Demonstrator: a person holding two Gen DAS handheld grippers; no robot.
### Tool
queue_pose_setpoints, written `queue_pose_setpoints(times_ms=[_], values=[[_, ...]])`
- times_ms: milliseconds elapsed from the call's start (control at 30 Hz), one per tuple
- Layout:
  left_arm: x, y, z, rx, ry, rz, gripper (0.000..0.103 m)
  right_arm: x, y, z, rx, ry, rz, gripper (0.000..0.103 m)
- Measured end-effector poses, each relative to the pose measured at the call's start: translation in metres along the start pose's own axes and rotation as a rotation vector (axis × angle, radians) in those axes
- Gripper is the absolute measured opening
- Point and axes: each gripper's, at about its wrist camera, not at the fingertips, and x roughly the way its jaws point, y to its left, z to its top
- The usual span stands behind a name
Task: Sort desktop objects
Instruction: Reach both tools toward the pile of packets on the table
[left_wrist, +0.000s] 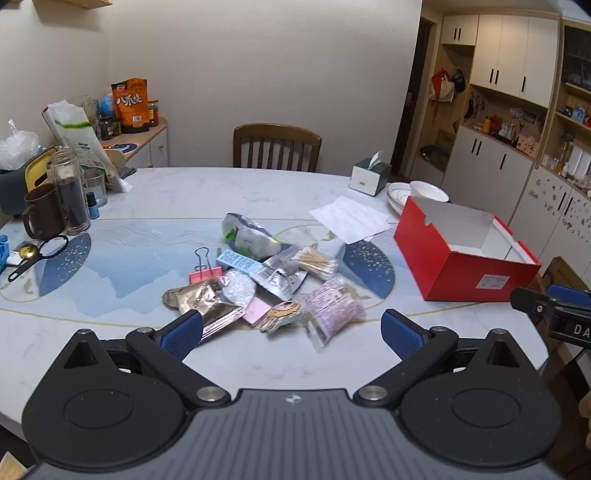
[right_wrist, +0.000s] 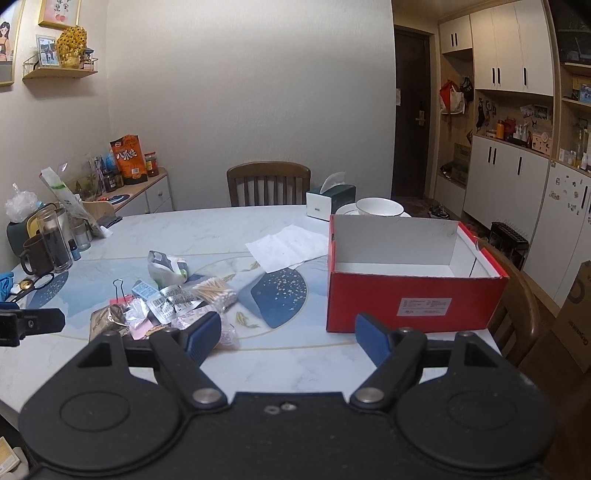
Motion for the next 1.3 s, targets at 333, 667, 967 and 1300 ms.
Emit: queue_pose_setpoints(times_ms=[333, 667, 967, 1300], values=[[-0.006, 0.001, 0.001, -0.038, -0.022, 0.016, 0.103, -0.005, 0.002, 0.003, -0.023, -0.022, 0.044, 0.079], [0.007, 0.022, 0.006, -0.066, -0.027, 0.078, 0.103, 0.013, 0.031, 0.006, -0.109, -0.017, 0.169, 0.08], [0.061, 0.057, 0.008, -0.035, 0.048, 0.145, 0.103, 0.069, 0.059, -0.001, -0.165, 0.075, 0.17, 0.08], [0.126, 0.088, 0.016, -0.026, 0.154, 0.151, 0.103, 0.128, 0.091, -0.002, -0.227, 0.167, 0.163, 0.08]])
